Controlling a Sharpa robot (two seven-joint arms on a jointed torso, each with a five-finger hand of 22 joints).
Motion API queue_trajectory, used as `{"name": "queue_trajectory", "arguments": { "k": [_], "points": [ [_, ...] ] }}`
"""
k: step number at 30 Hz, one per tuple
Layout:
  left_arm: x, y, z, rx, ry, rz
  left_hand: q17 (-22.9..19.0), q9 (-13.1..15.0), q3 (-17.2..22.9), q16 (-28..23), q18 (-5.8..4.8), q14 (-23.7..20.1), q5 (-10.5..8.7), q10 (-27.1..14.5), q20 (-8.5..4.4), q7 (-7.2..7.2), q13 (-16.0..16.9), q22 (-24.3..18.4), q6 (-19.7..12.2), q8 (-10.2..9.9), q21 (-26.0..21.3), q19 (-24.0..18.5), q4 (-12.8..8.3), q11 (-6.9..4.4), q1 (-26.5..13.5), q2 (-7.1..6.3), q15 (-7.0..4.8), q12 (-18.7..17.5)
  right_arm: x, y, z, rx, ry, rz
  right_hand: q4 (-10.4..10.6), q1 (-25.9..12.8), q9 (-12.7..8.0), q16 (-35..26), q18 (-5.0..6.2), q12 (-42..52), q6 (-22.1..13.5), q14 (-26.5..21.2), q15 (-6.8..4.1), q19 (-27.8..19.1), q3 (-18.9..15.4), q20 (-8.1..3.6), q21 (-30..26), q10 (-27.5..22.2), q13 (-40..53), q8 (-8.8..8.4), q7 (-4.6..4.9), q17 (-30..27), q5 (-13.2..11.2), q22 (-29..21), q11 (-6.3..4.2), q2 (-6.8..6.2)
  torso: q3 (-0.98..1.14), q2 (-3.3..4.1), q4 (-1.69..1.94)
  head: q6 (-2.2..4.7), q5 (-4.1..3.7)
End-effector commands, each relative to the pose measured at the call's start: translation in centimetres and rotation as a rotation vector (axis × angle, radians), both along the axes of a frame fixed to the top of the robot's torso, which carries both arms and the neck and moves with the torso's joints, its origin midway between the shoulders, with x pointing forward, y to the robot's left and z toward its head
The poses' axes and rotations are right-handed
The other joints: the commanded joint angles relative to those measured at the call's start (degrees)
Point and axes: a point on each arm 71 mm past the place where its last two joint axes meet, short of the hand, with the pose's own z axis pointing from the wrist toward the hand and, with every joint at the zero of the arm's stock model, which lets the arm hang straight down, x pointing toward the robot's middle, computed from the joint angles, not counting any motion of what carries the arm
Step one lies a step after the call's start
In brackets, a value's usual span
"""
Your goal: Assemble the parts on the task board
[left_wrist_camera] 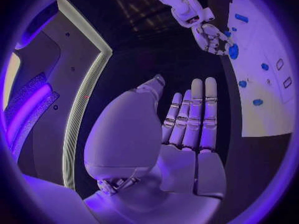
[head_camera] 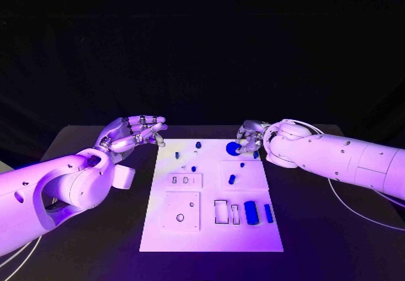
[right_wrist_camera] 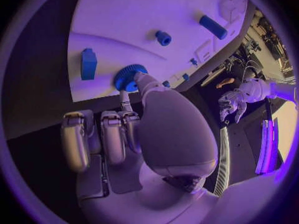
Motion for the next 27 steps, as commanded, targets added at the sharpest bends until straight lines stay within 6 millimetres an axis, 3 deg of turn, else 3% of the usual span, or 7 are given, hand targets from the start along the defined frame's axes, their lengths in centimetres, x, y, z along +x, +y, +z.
{"name": "queue_trajectory", "arguments": {
  "k": [1,7,17,27],
  "points": [
    [0.0,-0.1,0.1,-0.009,-0.004,-0.011,0.09,-0.03,-0.12,0.34,1.05,-0.27,-0.25,-0.02,-0.01,2.52,0.03,0.07,-0.22,-0.01,0.21,-0.41,0.33,0.18,-0.12,0.35,-0.02,-0.21,-0.1,0.3,-0.3,-0.017,-0.002,0.013,0.44,-0.08,-0.09,0.14,-0.72,-0.24,-0.25,5.4,0.17,4.72,-0.1,-0.03,0.26,4.48,13.28,-0.42,-0.05,12.97,-0.38,13.34,0.14,-0.59,-0.02,0.02,0.09,-0.06,0.06],
    [0.1,-0.1,0.1,-0.008,-0.004,-0.011,0.09,-0.03,-0.12,0.34,1.05,-0.27,-0.25,-0.02,-0.01,2.52,0.03,0.07,-0.22,-0.01,0.21,-0.41,0.33,0.18,-0.12,0.35,-0.02,-0.21,-0.1,0.7,-0.2,-0.019,-0.022,0.02,2.35,-2.13,-0.32,0.15,-0.7,-0.62,-0.87,5.41,0.32,4.65,-1.61,0.11,0.18,4.1,12.87,-0.84,0.09,13.03,-0.48,13.28,0.31,-1.48,-0.04,-0.02,-0.01,-0.03,0.14],
    [0.2,-0.1,0.0,-0.007,-0.003,-0.01,0.09,-0.03,-0.12,0.34,1.05,-0.27,-0.25,-0.02,-0.01,2.52,0.03,0.07,-0.22,-0.01,0.21,-0.41,0.33,0.18,-0.12,0.35,-0.02,-0.21,-0.1,1.2,-0.1,-0.016,-0.035,0.029,2.8,-2.48,-0.31,0.15,-0.74,-0.6,-0.84,5.42,0.33,4.76,-1.99,0.13,0.31,4.12,12.91,-0.81,0.08,13.06,-0.14,13.43,0.3,-1.42,-0.03,0.02,0.04,0.0,0.14],
    [0.2,-0.1,0.0,-0.007,-0.002,-0.01,0.09,-0.01,-0.14,0.55,1.08,-0.41,-0.25,0.04,0.02,2.46,0.05,0.33,-0.18,0.04,0.61,-0.74,0.33,0.14,-0.09,0.46,-0.05,-0.16,0.1,1.3,-0.2,-0.027,-0.031,0.018,2.81,-1.7,-0.12,0.16,-0.81,-0.29,0.36,5.43,0.12,4.94,-1.04,0.0,0.52,4.44,13.25,-0.22,-0.25,13.11,0.68,13.68,0.01,0.06,-0.01,0.09,0.01,-0.03,0.13]
  ]
}}
